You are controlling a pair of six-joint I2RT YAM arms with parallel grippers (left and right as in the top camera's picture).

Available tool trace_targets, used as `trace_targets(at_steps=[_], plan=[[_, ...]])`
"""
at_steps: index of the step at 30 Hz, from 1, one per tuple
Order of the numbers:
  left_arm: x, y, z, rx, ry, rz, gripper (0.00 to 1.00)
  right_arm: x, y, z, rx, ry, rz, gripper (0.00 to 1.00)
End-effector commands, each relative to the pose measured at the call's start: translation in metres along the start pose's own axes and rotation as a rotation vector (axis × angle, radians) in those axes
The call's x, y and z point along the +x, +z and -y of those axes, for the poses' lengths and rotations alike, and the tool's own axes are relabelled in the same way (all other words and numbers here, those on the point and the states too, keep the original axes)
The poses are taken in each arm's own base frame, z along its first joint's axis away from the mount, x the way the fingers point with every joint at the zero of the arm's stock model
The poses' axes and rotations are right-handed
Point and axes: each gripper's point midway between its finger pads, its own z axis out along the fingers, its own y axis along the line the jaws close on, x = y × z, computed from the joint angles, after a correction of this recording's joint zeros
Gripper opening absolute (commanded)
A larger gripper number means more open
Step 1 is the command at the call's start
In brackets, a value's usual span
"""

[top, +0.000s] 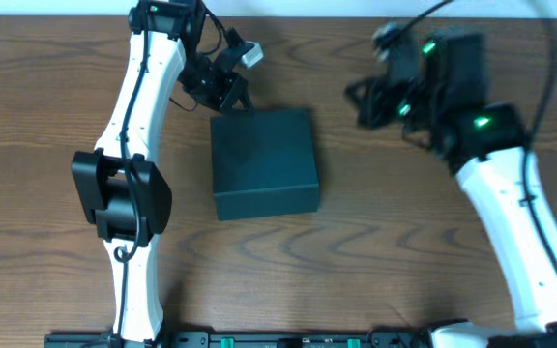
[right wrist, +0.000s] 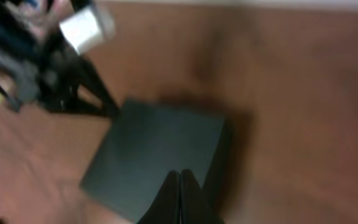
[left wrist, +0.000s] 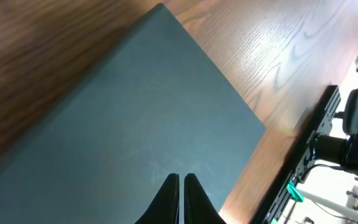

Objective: Pack container
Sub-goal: 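Press down on the closed lid with both grippers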

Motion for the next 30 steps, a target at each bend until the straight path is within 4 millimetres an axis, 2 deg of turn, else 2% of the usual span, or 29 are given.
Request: trace_targets(at_steps=[1, 4, 9, 15, 18, 23, 30], plan=[[0.012, 0.01, 0.007, 0.08, 0.054, -0.013, 0.06, 0.031, 0.009, -0.004, 0.019, 0.065, -0.056, 0.02], [0.021, 0.022, 0.012, 0.154, 0.064, -0.02, 0.06, 0.061, 0.023, -0.002, 0.033, 0.097, -0.128, 0.02], [0.041, 0.044, 0.006, 0.193, 0.034, -0.068, 0.06, 0.108, 0.038, -0.001, 0.052, 0.174, -0.241, 0.02], [0.042, 0.056, 0.006, 0.172, 0.04, -0.09, 0.06, 0.158, 0.059, -0.006, 0.146, 0.115, -0.315, 0.02], [0.042, 0.065, 0.0, 0.115, 0.031, -0.117, 0.06, 0.17, 0.068, -0.005, 0.193, 0.109, -0.298, 0.02], [0.044, 0.077, 0.003, 0.097, 0.061, -0.142, 0.06, 0.189, 0.08, -0.001, 0.264, 0.101, -0.256, 0.02], [0.047, 0.078, -0.001, 0.075, 0.06, -0.157, 0.06, 0.191, 0.095, -0.005, 0.318, 0.066, -0.117, 0.02]])
